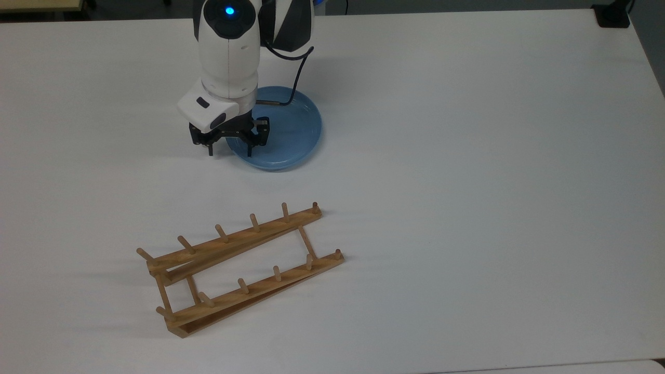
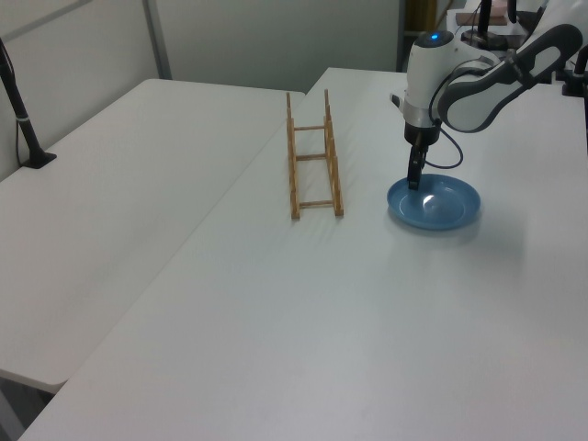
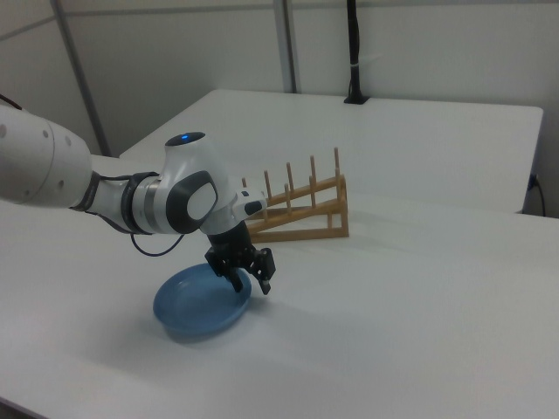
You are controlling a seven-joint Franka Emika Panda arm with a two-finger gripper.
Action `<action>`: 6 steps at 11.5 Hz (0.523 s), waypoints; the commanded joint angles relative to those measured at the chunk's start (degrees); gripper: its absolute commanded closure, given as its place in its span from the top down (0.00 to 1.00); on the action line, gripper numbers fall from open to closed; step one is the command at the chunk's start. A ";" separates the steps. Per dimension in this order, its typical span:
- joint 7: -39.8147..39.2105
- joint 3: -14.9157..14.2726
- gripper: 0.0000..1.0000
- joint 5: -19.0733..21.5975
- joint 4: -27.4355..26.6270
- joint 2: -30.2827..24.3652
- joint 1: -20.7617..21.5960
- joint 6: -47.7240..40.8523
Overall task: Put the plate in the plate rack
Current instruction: 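Close the gripper on the plate rim and tilt the plate up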
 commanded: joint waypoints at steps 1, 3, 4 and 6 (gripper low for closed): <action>3.20 0.26 0.15 -1.51 -0.22 -0.12 0.52 0.98; 3.47 0.34 0.00 -1.51 -0.22 -0.12 0.60 0.98; 3.47 0.52 0.00 -1.51 -0.22 -0.12 0.60 0.98; 3.47 0.70 0.00 -1.51 -0.22 -0.29 0.60 0.98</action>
